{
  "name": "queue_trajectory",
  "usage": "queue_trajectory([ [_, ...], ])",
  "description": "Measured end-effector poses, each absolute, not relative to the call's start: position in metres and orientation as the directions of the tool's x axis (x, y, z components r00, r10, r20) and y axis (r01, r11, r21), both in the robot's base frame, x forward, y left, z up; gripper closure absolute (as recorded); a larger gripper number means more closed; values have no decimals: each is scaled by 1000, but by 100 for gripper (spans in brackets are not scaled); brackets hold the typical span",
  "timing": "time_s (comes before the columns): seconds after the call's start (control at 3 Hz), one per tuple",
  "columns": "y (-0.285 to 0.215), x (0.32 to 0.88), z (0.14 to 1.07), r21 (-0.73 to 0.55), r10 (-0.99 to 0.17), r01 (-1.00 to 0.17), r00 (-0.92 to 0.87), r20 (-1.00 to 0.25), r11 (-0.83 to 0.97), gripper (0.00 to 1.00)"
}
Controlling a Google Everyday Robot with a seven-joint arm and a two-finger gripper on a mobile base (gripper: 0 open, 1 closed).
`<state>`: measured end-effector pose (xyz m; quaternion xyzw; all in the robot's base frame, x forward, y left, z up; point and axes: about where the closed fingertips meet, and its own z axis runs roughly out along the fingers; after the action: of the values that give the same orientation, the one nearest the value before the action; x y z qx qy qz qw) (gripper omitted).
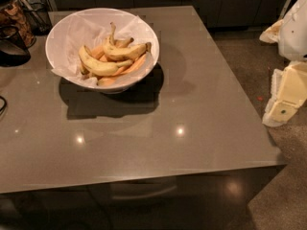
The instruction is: Pick banana from white bowl
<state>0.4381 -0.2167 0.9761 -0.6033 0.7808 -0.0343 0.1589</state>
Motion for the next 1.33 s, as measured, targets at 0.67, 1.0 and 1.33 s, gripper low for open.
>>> queue_trajectory([
  [0.67, -207, 448, 981, -210, -956, -939, -235, -178, 270, 0],
  [1.0, -190, 482, 986, -184, -958, -945, -246, -147, 271, 0],
  [1.33, -145, 554, 1000, -257, -970, -941, -185, -156, 221, 0],
])
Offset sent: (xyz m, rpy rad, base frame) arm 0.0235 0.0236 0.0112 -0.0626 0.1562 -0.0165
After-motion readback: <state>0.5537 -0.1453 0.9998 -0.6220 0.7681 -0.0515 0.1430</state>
